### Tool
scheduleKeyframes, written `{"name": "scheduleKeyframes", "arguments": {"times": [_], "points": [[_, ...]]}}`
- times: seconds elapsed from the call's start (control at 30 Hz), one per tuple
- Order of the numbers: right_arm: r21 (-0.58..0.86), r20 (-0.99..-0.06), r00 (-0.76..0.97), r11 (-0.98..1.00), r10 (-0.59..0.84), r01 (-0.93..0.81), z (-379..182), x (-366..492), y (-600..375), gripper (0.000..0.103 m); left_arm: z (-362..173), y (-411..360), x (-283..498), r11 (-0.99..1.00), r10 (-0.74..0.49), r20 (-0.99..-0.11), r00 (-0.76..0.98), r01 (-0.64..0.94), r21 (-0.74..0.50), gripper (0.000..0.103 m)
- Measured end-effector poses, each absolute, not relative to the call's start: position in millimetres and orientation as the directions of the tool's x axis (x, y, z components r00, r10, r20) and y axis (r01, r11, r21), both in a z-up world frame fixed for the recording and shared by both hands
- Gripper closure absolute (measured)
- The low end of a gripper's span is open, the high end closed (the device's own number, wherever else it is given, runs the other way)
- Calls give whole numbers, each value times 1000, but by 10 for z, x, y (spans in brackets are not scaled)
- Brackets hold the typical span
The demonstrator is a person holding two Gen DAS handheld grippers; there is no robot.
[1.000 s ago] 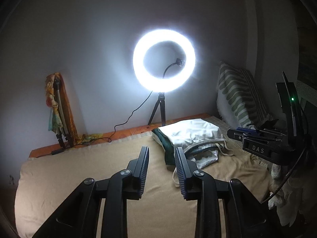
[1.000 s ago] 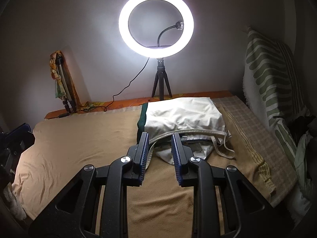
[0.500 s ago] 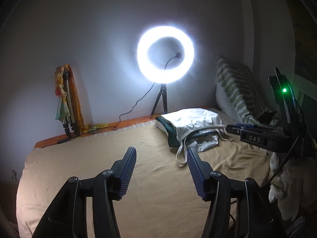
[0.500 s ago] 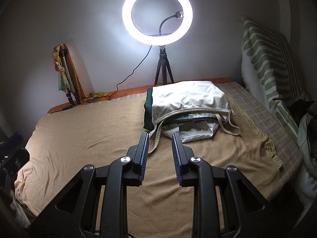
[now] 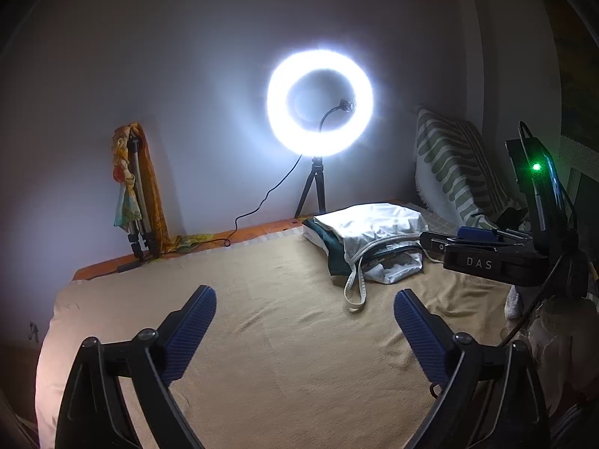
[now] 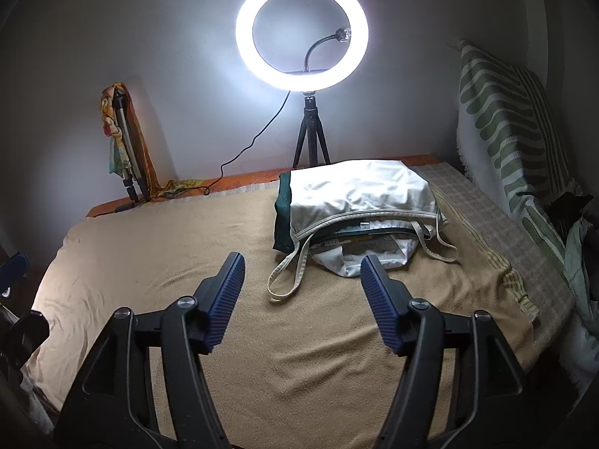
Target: Fold small clothes
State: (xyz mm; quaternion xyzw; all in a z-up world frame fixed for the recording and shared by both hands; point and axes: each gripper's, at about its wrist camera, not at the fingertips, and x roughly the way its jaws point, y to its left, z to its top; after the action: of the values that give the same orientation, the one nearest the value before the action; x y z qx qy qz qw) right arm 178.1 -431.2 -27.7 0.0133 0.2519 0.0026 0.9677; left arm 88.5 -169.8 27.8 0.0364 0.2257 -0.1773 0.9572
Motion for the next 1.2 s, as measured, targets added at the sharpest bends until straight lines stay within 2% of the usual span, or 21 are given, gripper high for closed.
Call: {"name": "scheduleKeyframes", "arguments": {"times": [0.17,0.23,0.4,0.5,0.8,1.2], "points": [[35,-491,871,999,12,6,-299,1793,-4316,28,278,-1690,842,937,-308,-434,847,350,17,0],[46,-491,871,999,14,10,-313,1794,-4332,13,274,-1681,843,938,-304,-435,847,346,19,0],[45,-471,882,999,-3,28,-303,1778,-4357,11,280,-1685,838,942,-288,-434,854,334,32,0],[55,-473,881,998,3,26,-316,1793,-4372,5,275,-1706,835,945,-272,-435,858,324,48,0],[53,-482,876,998,-5,35,-351,1828,-4398,1,262,-1719,838,949,-249,-436,865,309,71,0],[50,-488,873,998,3,25,-369,1852,-4385,0,256,-1714,839,954,-235,-444,865,293,68,0]]}}
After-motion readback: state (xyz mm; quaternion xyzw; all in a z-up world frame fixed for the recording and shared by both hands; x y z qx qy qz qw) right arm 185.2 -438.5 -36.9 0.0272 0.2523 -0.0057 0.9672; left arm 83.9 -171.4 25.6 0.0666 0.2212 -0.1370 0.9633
